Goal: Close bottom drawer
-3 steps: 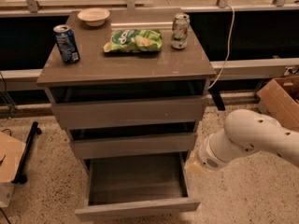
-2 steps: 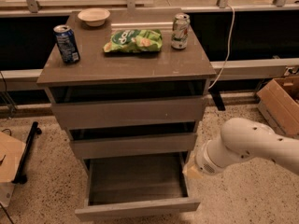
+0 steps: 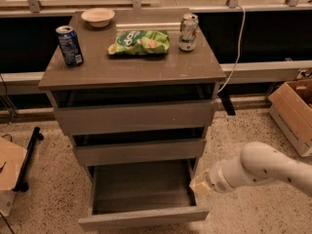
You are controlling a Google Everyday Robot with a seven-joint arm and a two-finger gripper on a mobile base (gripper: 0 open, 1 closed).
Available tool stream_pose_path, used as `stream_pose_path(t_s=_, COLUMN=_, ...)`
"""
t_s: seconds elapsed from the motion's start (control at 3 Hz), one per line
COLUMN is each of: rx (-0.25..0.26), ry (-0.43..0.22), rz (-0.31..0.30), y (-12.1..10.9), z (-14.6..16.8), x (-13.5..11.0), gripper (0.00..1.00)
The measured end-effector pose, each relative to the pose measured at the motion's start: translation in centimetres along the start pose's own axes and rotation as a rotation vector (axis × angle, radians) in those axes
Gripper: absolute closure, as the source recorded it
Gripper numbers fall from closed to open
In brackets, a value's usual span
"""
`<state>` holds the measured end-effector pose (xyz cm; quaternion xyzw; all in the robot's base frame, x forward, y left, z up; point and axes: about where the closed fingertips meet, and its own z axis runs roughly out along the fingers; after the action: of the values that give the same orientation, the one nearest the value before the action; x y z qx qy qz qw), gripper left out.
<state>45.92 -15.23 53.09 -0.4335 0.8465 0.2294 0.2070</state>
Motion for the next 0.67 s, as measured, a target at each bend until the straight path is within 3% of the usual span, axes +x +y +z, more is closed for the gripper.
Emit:
stream_pose_path(t_s=0.33, rx=-0.028, ry=-0.055, rz=0.059, y=-0.22, z=1.27, x=4.6, gripper=1.0)
stream_pose_path(t_s=0.67, rx=-0.032, ry=-0.025, rz=0.052, y=-0.09, z=1.69, x=4.52, gripper=1.0)
